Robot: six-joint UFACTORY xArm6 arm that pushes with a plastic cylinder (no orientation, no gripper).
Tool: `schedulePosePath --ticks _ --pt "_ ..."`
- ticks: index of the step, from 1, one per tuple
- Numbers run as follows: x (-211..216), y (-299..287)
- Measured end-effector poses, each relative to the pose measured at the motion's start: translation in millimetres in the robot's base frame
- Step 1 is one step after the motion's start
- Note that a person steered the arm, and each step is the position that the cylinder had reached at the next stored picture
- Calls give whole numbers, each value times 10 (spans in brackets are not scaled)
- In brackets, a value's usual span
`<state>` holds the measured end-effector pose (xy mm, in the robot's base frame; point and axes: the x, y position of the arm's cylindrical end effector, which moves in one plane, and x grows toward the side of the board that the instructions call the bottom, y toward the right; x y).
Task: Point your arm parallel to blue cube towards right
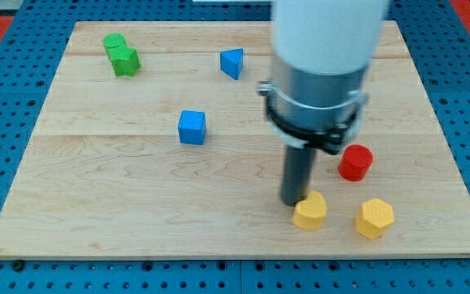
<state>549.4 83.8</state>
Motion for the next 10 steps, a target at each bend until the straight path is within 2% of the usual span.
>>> schedulePosePath --ticks 1,7,8,9,10 --pt "0 412" --pt "-361 263" --pt "-708 346" --pt "-820 283" --pt "-987 609"
